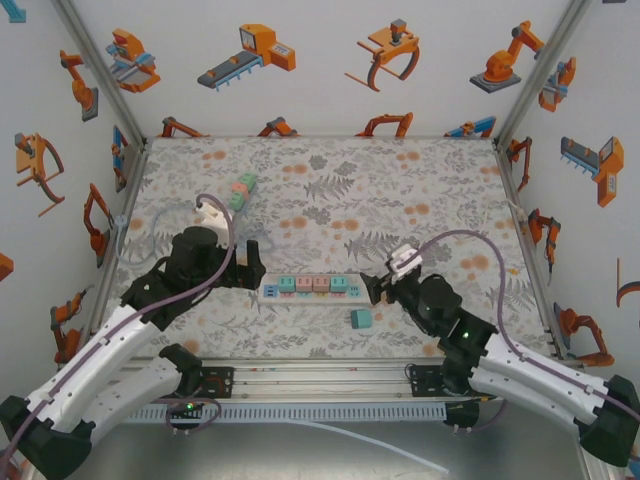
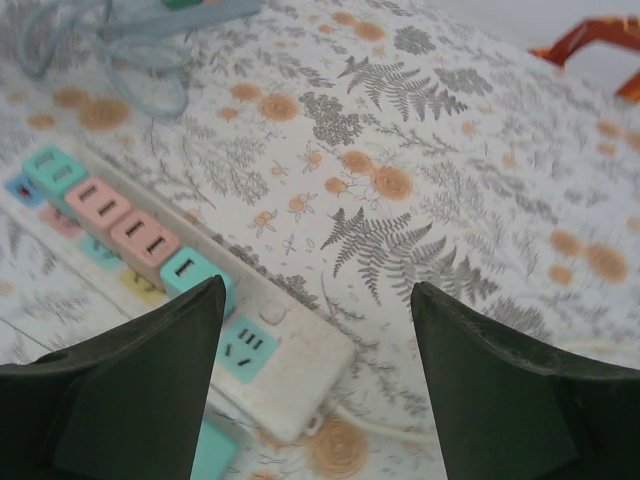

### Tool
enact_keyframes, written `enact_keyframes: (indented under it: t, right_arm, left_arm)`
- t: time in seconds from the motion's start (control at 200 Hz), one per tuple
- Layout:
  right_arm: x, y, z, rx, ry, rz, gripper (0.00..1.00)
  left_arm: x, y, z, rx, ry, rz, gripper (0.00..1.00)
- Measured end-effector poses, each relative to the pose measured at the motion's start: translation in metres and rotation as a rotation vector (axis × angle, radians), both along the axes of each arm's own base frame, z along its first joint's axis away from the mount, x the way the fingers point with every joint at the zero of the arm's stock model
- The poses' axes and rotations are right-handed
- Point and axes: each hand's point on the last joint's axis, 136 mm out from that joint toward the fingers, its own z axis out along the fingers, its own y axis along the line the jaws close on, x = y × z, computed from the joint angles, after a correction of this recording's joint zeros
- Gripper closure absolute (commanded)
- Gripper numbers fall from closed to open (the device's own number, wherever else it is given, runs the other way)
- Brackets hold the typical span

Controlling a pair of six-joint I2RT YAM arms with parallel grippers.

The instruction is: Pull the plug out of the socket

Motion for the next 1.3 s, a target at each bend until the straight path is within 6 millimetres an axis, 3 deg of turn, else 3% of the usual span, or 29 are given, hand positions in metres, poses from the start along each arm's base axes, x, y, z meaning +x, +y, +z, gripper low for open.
enact_keyframes:
  t: [0.195,0.375,0.581,0.761,0.931,1.101,1.302]
  right_arm:
    - [-0.012,0.038,-0.032,-0.412,-0.058,0.284,0.28]
    - [-0.019,0.070,-0.050,-0.555,-0.009,0.485,0.27]
    - [-0.014,0.086,-0.083,-0.578,0.135,0.602,0.28]
    - [-0.005,0.093,-0.104,-0.561,0.238,0.642,0.40]
    - [-0.001,0.099,-0.111,-0.529,0.277,0.657,0.52]
    - [-0.002,0.102,-0.110,-0.508,0.282,0.670,0.54]
    - [-0.001,0.103,-0.109,-0.495,0.289,0.663,0.54]
  left_arm:
    - [0.002,0.009,-0.023,-0.021,0.062,0.052,0.03]
    - [0.007,0.009,-0.048,-0.020,0.131,0.078,0.03]
    - [0.017,0.015,-0.074,0.004,0.204,0.162,0.00]
    - [0.025,0.010,-0.097,0.014,0.274,0.194,0.13]
    - [0.028,0.002,-0.125,0.023,0.360,0.197,0.26]
    - [0.026,-0.002,-0.143,0.031,0.424,0.206,0.38]
    - [0.023,-0.011,-0.149,0.018,0.449,0.187,0.44]
